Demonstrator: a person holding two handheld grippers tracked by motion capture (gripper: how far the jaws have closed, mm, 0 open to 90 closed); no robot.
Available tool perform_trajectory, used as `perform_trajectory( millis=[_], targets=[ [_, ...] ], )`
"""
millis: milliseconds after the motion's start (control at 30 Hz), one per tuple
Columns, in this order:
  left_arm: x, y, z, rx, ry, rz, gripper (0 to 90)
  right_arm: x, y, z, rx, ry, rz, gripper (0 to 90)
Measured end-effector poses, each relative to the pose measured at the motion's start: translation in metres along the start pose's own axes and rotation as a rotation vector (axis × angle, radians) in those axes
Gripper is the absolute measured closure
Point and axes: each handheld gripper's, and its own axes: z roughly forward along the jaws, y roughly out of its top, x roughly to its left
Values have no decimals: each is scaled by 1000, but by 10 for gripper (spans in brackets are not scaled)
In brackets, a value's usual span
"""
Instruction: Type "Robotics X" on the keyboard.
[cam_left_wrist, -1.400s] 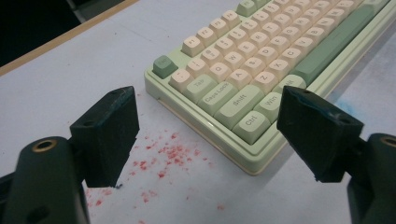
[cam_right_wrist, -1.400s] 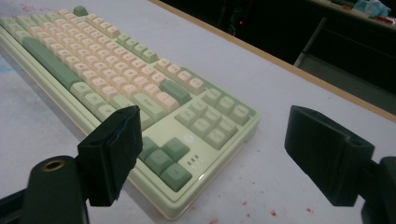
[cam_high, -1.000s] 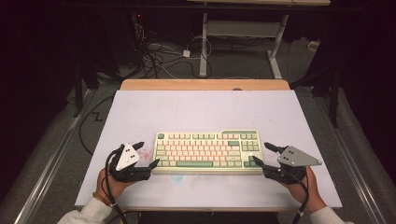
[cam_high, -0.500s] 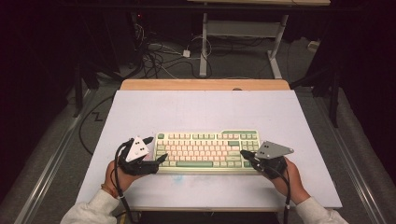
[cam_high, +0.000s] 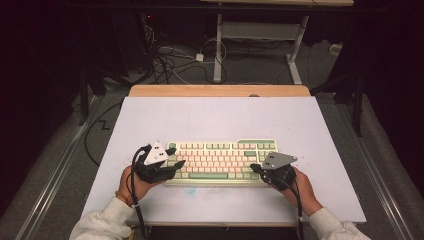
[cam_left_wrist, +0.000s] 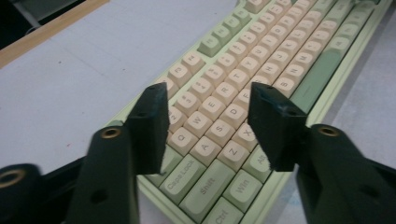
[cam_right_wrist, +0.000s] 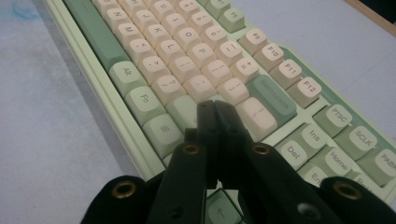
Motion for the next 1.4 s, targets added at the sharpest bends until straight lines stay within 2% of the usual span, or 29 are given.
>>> perform_trajectory(
  millis=[200, 333, 433, 467, 533, 567, 600, 633, 667, 800, 1000, 1133, 1400],
  targets=[
    [-1, 6, 4, -3, 5, 1, 495, 3, -1, 8, 32, -4, -9, 900],
    [0, 10, 9, 1, 4, 0, 485, 3, -2, 8, 34, -5, 2, 900],
    [-1, 13, 14, 9, -9, 3, 513, 3, -2, 8, 33, -6, -1, 900],
    [-1, 14, 15, 14, -27, 11, 545, 3, -2, 8, 33, -6, 0, 900],
    [-3, 18, 21, 34, -45, 27, 718, 3, -2, 8, 32, -7, -1, 900],
    [-3, 18, 21, 34, -45, 27, 761, 3, -2, 8, 32, -7, -1, 900],
    [-2, 20, 23, 45, -56, 29, 761, 3, -2, 8, 31, -6, -1, 900],
    [-2, 21, 25, 51, -61, 29, 825, 3, -2, 8, 31, -7, -2, 900],
    [-1, 22, 28, 55, -68, 25, 847, 4, -2, 8, 31, -8, -2, 900],
    [-2, 26, 38, 88, -87, 35, 878, 4, -2, 8, 32, -12, -3, 900],
    [-3, 32, 53, 131, -110, 48, 878, 5, -2, 8, 31, -15, -2, 900],
    [-3, 34, 62, 161, -106, 62, 878, 5, -3, 8, 30, -17, -8, 900],
    [-3, 35, 69, 180, -96, 64, 877, 6, -3, 7, 32, -20, -12, 900]
  ],
)
